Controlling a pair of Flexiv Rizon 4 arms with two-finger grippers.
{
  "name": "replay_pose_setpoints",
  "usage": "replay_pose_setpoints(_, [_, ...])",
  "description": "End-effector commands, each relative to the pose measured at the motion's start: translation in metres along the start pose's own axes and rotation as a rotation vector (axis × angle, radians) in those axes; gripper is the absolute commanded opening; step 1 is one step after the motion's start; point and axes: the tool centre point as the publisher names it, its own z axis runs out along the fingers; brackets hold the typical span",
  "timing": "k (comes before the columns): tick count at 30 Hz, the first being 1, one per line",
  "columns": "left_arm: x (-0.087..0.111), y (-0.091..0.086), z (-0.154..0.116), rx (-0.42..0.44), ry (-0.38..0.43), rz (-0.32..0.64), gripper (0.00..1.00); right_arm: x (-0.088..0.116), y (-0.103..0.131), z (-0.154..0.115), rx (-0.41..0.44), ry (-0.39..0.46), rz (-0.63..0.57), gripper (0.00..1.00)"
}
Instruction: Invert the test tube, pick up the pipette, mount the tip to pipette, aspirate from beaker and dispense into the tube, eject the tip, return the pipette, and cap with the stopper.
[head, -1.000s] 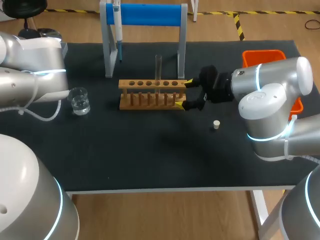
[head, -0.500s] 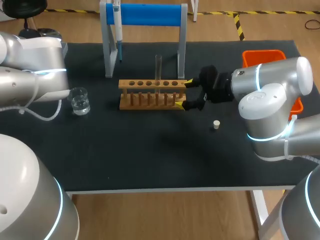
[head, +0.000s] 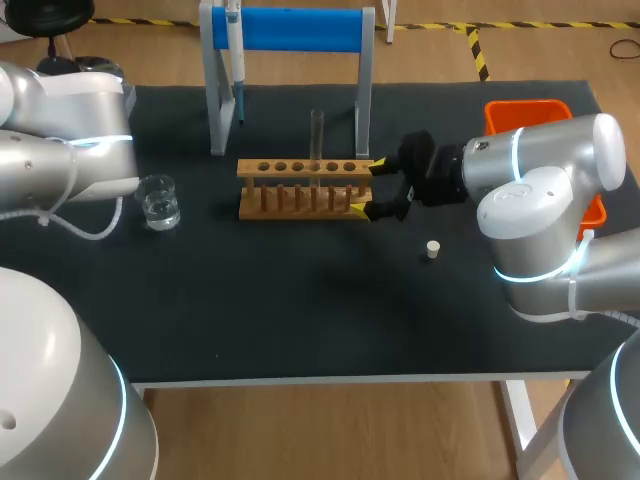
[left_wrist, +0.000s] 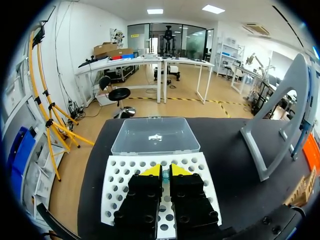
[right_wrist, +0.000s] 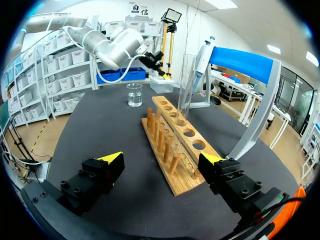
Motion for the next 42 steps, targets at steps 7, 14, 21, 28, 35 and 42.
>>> replay_pose_setpoints(7, [0.001, -0.003, -0.003, 0.006, -0.006, 0.007, 0.00, 0.000, -0.001, -0.001, -0.003, 0.002, 0.000, 1.00])
replay_pose_setpoints(14, [0.000, -0.019, -0.018, 0.039, -0.028, 0.023, 0.00, 0.000, -0.001, -0.001, -0.003, 0.002, 0.000, 1.00])
replay_pose_setpoints(21, [0.002, -0.033, -0.032, 0.066, -0.047, 0.044, 0.00, 0.000, -0.001, -0.001, -0.003, 0.002, 0.000, 1.00])
replay_pose_setpoints(28, [0.006, -0.046, -0.046, 0.101, -0.066, 0.053, 0.00, 0.000, -0.001, -0.001, -0.003, 0.002, 0.000, 1.00])
replay_pose_setpoints(35, [0.009, -0.055, -0.064, 0.131, -0.087, 0.066, 0.00, 0.000, -0.001, -0.001, -0.003, 0.002, 0.000, 1.00])
replay_pose_setpoints(42, [0.040, -0.062, -0.114, 0.190, 0.095, 0.248, 0.00, 0.000, -0.001, -0.001, -0.003, 0.002, 0.000, 1.00])
